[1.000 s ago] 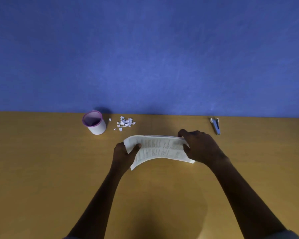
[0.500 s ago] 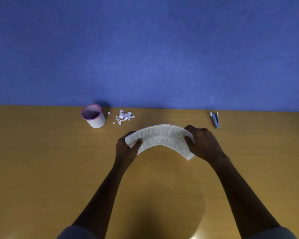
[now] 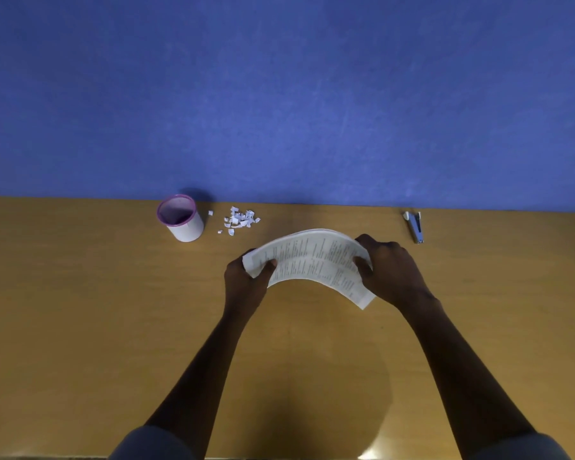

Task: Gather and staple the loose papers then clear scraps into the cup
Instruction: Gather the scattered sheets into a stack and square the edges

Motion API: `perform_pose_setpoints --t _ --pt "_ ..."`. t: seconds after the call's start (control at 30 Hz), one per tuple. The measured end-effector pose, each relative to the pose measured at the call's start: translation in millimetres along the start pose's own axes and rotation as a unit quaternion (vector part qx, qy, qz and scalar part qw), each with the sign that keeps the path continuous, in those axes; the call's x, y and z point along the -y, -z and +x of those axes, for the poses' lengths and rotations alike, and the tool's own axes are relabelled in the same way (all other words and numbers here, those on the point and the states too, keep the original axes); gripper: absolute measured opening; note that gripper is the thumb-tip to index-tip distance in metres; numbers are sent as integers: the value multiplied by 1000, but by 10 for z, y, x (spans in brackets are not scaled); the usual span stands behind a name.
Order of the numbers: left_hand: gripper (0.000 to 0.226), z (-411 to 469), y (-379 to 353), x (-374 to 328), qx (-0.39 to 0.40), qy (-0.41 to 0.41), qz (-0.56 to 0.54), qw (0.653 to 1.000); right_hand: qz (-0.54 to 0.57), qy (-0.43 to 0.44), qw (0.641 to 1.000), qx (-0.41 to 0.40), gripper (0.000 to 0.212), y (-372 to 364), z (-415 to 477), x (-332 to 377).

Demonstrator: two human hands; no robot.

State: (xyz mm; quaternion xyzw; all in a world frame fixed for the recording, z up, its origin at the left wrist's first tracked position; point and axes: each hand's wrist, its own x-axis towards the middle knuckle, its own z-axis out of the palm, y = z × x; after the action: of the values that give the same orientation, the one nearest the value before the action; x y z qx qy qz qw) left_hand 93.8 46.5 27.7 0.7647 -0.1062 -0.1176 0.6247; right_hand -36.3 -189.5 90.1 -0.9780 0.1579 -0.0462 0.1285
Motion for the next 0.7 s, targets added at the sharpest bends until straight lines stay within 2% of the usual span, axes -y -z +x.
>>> perform_pose_setpoints --t 0.07,0.2,0.37,0.6,0.7 --pt "26 5 0 -26 9 -10 -2 1000 1 7 1000 -11 26 10 -4 6" --pt "27 -21 8 21 3 24 -3 1000 -8 -12 1000 5 28 -24 -20 21" --pt "28 29 19 31 5 30 11 999 -73 -25 997 -10 36 74 32 151" --pt "29 44 33 52 9 29 29 999 -52 118 991 -22 29 40 373 633" --pt "36 35 -2 74 -16 6 51 999 -32 139 990 -22 27 -47 421 724"
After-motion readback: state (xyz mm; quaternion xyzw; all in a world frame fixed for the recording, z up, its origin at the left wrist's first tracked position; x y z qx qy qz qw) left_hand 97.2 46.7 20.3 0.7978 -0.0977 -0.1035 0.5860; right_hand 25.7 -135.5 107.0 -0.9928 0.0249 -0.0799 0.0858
